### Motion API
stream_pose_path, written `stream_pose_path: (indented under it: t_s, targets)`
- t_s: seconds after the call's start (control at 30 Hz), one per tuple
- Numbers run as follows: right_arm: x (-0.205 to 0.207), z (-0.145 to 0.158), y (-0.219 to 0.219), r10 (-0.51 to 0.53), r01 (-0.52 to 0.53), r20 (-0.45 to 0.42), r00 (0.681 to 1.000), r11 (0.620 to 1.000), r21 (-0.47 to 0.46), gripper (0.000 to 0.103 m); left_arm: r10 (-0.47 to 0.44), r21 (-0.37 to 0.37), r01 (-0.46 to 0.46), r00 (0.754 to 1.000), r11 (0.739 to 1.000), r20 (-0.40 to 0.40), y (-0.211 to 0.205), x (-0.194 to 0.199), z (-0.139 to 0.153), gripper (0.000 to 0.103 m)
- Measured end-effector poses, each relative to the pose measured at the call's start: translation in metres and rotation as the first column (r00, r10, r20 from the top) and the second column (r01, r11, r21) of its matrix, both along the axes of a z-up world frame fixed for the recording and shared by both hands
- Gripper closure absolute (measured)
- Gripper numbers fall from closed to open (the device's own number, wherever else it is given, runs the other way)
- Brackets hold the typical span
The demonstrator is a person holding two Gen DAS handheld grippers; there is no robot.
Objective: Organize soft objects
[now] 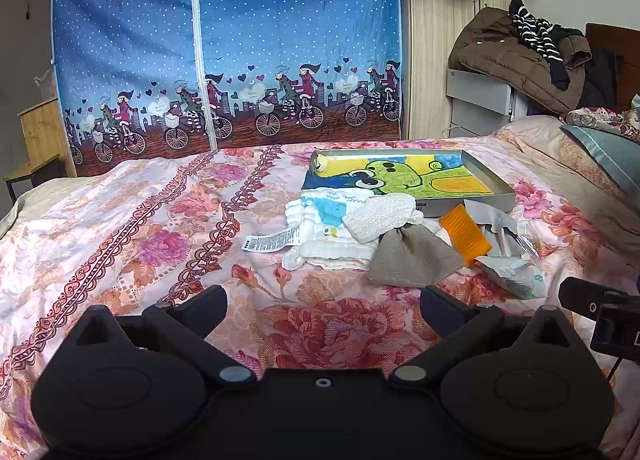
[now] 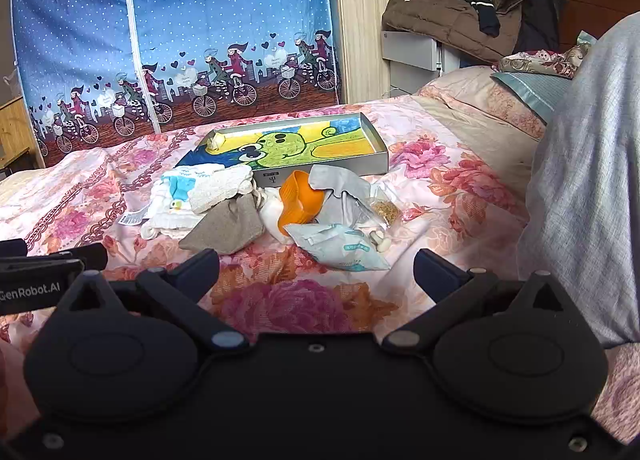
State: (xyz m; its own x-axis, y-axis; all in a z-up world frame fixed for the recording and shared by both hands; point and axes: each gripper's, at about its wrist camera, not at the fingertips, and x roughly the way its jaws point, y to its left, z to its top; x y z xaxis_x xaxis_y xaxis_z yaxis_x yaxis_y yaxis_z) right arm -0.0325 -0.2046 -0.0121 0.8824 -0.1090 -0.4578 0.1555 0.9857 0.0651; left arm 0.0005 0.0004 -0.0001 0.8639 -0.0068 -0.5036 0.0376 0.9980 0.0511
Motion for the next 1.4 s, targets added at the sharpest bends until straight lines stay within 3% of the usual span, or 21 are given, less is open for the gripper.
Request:
stream_pose_path:
  t_s: [1.4]
  targets:
    - [-0.0016,-0.0016,0.0011,0.005,-0.005,-0.004,1.0,1.0,-0.007,0.0,0.0,-0.004,0.0,1.0,1.0,-0.003,0.0008,0.0004,0.0001,0.001]
